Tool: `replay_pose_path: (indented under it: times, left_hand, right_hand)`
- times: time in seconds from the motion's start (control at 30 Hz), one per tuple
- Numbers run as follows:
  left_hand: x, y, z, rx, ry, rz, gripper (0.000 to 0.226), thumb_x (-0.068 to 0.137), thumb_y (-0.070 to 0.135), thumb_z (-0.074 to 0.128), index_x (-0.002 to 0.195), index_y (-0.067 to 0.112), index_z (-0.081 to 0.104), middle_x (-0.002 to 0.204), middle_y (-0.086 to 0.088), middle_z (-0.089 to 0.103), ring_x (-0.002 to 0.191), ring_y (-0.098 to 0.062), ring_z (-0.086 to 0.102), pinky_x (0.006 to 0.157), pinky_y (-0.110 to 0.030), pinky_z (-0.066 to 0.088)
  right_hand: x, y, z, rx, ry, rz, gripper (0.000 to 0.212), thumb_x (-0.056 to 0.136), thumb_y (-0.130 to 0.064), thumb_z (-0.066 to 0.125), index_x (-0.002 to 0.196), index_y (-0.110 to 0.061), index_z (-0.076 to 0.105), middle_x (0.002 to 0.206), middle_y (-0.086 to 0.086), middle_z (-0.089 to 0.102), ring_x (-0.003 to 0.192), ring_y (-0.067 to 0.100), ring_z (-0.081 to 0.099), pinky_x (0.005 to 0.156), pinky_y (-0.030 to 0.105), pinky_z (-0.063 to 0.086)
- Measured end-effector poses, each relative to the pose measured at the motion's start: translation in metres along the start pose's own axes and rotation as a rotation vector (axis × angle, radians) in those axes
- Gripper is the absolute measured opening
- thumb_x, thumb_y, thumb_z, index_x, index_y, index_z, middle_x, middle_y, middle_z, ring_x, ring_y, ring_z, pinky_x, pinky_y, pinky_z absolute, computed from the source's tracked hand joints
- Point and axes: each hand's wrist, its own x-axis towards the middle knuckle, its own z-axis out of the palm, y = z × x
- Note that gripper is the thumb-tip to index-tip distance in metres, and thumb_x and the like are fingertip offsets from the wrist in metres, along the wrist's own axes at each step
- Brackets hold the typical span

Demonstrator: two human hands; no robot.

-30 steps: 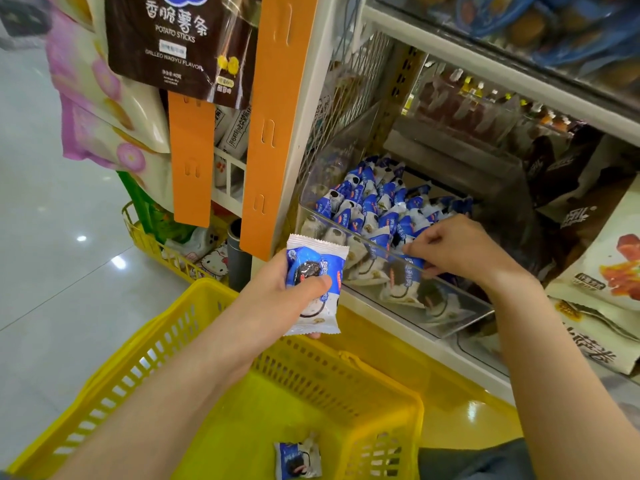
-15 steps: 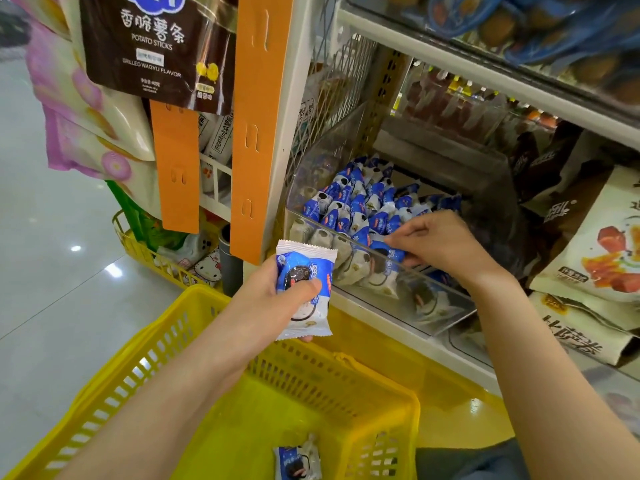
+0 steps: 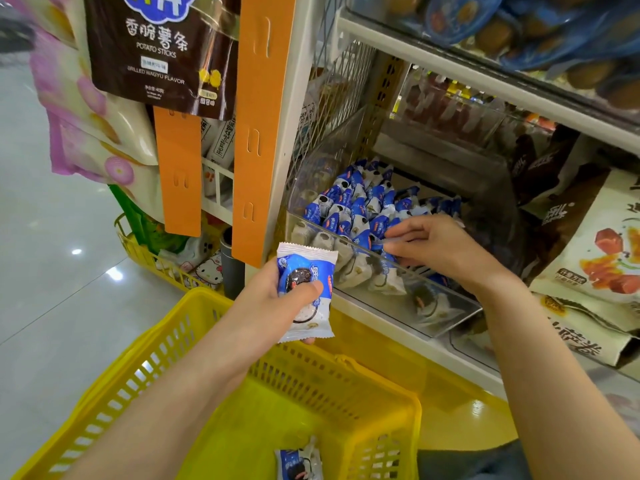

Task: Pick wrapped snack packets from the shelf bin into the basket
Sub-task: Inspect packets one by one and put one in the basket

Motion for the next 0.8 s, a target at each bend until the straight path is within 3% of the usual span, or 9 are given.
replay_pose_path:
  times: [0.1, 0.2, 0.23, 0.3, 0.4, 0.47, 0.53, 0.67, 0.8]
  left_hand:
    - [0.002, -0.001, 0.003, -0.006, 0.009, 0.002, 0.03, 0.087, 0.022, 0.059, 0.117, 0.026, 0.054, 0.088, 0.01, 0.071, 0.066, 0.005, 0.066, 0.046, -0.005, 0.042]
    - [0.005, -0.003, 0.008, -0.043, 0.021, 0.002, 0.031, 0.089, 0.018, 0.056, 0.12, 0.021, 0.052, 0.06, 0.022, 0.062, 0.044, 0.01, 0.054, 0.039, -0.003, 0.035]
    - [0.005, -0.003, 0.01, -0.048, 0.023, -0.001, 0.031, 0.089, 0.018, 0.056, 0.12, 0.021, 0.052, 0.056, 0.021, 0.059, 0.041, 0.01, 0.052, 0.038, -0.003, 0.034]
    - [0.004, -0.004, 0.012, -0.043, 0.017, 0.012, 0.029, 0.09, 0.021, 0.055, 0.119, 0.024, 0.054, 0.069, 0.018, 0.061, 0.044, 0.012, 0.051, 0.042, -0.001, 0.036]
    - [0.002, -0.006, 0.012, -0.038, -0.034, 0.057, 0.028, 0.089, 0.026, 0.057, 0.115, 0.034, 0.055, 0.098, 0.012, 0.068, 0.073, 0.011, 0.063, 0.063, -0.005, 0.046]
    - [0.0, -0.006, 0.012, -0.036, -0.077, 0.068, 0.028, 0.088, 0.027, 0.057, 0.115, 0.035, 0.056, 0.107, 0.011, 0.068, 0.093, 0.0, 0.065, 0.085, -0.02, 0.05]
    - [-0.001, -0.006, 0.01, -0.042, -0.112, 0.067, 0.028, 0.089, 0.025, 0.057, 0.116, 0.032, 0.056, 0.108, 0.009, 0.069, 0.099, -0.011, 0.066, 0.093, -0.035, 0.048]
    - [0.001, -0.009, 0.008, -0.069, -0.088, 0.113, 0.019, 0.084, 0.033, 0.058, 0.103, 0.031, 0.061, 0.1, 0.004, 0.071, 0.093, -0.011, 0.067, 0.079, -0.029, 0.051]
    - [0.004, -0.009, 0.008, -0.073, 0.01, 0.2, 0.021, 0.071, 0.047, 0.055, 0.07, 0.027, 0.061, 0.069, 0.0, 0.066, 0.067, -0.013, 0.063, 0.055, -0.024, 0.048]
  right_hand:
    - [-0.003, 0.0, -0.001, -0.138, 0.149, -0.077, 0.018, 0.081, -0.022, 0.069, 0.098, -0.018, 0.065, 0.093, -0.007, 0.066, 0.085, 0.003, 0.06, 0.074, 0.011, 0.047]
    - [-0.015, -0.011, 0.007, -0.143, 0.382, -0.199, 0.006, 0.086, -0.028, 0.062, 0.092, -0.03, 0.062, 0.085, -0.022, 0.059, 0.079, -0.008, 0.056, 0.063, 0.004, 0.041]
    - [-0.023, -0.015, 0.013, -0.084, 0.457, -0.26, 0.005, 0.088, -0.028, 0.06, 0.089, -0.033, 0.061, 0.082, -0.021, 0.06, 0.077, -0.008, 0.056, 0.064, 0.004, 0.042]
    - [-0.04, -0.022, 0.029, 0.021, 0.523, -0.391, 0.008, 0.089, -0.027, 0.056, 0.088, -0.034, 0.059, 0.078, -0.015, 0.061, 0.073, -0.002, 0.057, 0.064, 0.007, 0.045]
    - [-0.059, -0.025, 0.055, 0.098, 0.435, -0.411, 0.008, 0.088, -0.03, 0.052, 0.093, -0.037, 0.056, 0.08, -0.016, 0.059, 0.072, 0.001, 0.055, 0.062, 0.014, 0.047]
    - [-0.064, -0.025, 0.067, 0.108, 0.34, -0.351, 0.013, 0.089, -0.031, 0.052, 0.101, -0.033, 0.055, 0.087, -0.017, 0.058, 0.078, 0.0, 0.055, 0.065, 0.012, 0.047]
    - [-0.064, -0.025, 0.072, 0.142, 0.252, -0.291, 0.013, 0.09, -0.029, 0.053, 0.101, -0.027, 0.06, 0.088, -0.009, 0.063, 0.081, 0.004, 0.059, 0.069, 0.018, 0.051]
    - [-0.066, -0.027, 0.07, 0.288, 0.138, -0.253, 0.013, 0.09, -0.019, 0.056, 0.087, -0.013, 0.067, 0.08, 0.012, 0.069, 0.077, 0.031, 0.065, 0.069, 0.042, 0.056]
    - [-0.066, -0.025, 0.073, 0.21, 0.105, -0.305, 0.009, 0.088, -0.015, 0.061, 0.084, -0.011, 0.068, 0.077, 0.01, 0.069, 0.072, 0.029, 0.064, 0.069, 0.045, 0.053]
